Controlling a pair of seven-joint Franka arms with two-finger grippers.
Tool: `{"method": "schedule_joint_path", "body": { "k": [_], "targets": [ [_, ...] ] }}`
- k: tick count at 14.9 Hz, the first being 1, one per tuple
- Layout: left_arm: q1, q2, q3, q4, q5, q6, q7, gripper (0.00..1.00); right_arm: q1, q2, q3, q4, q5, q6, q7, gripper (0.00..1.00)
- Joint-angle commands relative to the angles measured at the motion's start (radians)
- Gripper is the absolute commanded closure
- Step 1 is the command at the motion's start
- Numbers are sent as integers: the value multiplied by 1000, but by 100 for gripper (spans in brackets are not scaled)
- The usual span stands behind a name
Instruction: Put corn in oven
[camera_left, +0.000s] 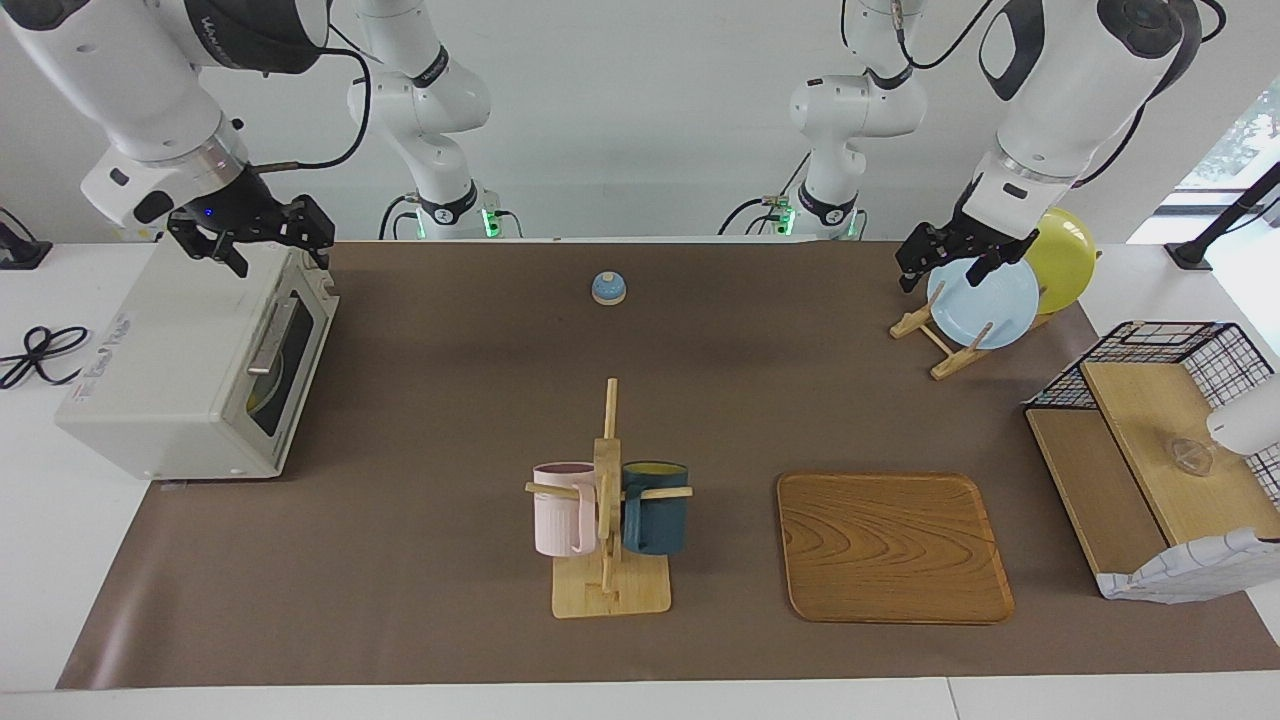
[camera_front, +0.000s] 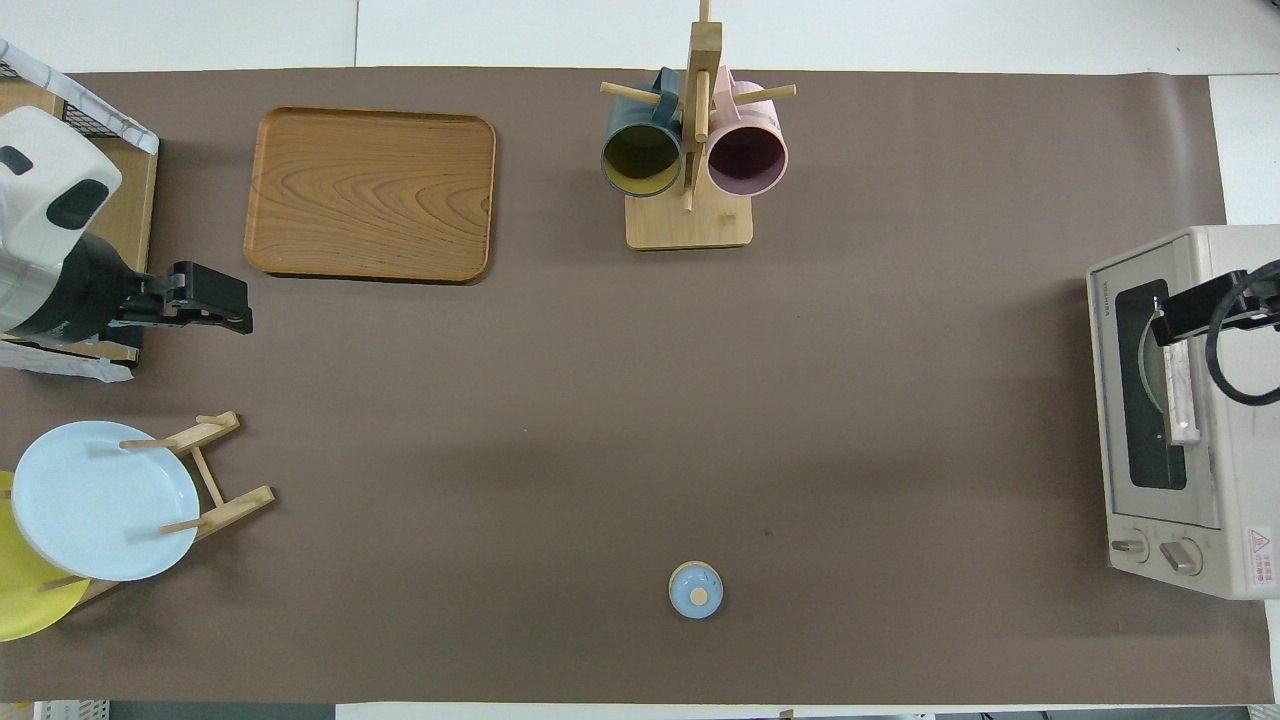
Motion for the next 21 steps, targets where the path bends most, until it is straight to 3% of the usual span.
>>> {"method": "schedule_joint_path", "body": {
  "k": [1, 4, 21],
  "targets": [
    [9, -16, -4, -17, 9, 5, 2, 0, -4, -66, 1, -88, -21, 59, 4, 0],
    [9, -16, -4, -17, 9, 5, 2, 0, -6, -14, -2, -28, -38, 50, 12, 0],
    [9, -16, -4, -17, 9, 6, 2, 0, -15, -6, 14, -34, -31, 16, 53, 0]
  ]
}}
